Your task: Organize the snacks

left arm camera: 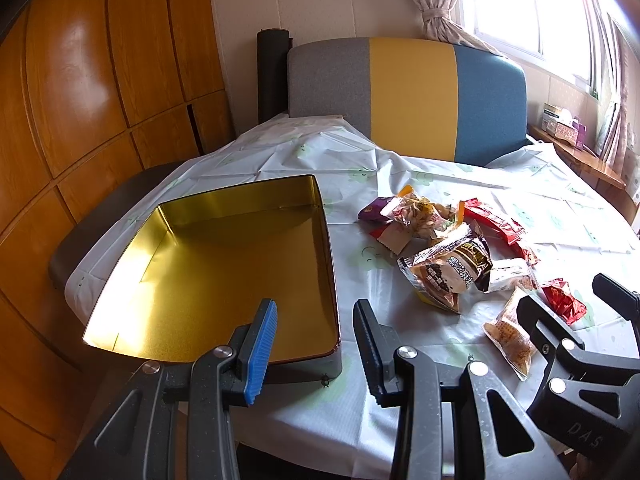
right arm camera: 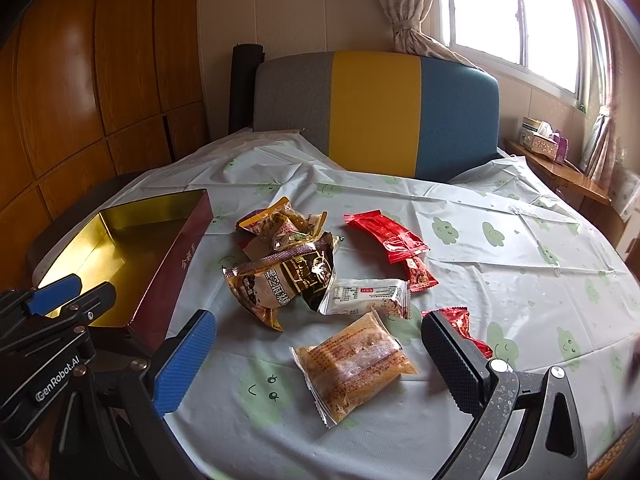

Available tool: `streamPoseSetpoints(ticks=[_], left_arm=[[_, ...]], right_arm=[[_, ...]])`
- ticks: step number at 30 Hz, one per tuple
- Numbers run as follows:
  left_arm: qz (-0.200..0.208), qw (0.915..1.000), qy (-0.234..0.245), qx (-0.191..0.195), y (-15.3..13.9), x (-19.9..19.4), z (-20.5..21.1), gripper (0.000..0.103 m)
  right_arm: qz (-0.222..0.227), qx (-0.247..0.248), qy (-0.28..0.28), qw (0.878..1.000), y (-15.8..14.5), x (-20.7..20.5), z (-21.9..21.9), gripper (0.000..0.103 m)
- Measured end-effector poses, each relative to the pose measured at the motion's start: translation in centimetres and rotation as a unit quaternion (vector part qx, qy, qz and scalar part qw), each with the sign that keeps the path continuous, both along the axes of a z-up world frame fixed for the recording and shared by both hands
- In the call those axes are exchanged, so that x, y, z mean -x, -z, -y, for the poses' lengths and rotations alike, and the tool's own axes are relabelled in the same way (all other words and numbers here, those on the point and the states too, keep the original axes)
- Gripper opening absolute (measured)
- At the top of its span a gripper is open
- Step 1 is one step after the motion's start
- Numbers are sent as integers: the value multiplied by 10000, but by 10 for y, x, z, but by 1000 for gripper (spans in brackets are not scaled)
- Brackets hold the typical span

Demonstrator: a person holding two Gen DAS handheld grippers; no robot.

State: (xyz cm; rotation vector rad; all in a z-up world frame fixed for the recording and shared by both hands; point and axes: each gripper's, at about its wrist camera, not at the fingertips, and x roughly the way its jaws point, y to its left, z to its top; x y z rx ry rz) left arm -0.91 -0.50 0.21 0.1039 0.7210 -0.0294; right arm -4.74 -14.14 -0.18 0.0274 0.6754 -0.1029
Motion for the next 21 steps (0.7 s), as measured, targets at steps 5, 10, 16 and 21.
streamPoseSetpoints(ticks=[5, 10, 16, 21], left_arm=[[-7, 10000, 37, -29, 2, 0, 5, 40], [-27, 10000, 73, -41, 2, 0, 7, 40], [-142, 9998, 168, -16, 5, -3, 9, 40], [-403, 9974, 560, 204, 12, -6, 14, 41]], right_arm=[[17, -11, 14, 10000, 1, -2, 1, 103], [9, -45, 58, 10000, -2, -2, 6, 103], [46, -44, 132, 9999, -5, -6, 19, 103], [-37, -455, 103, 9989, -20, -18, 56, 103]])
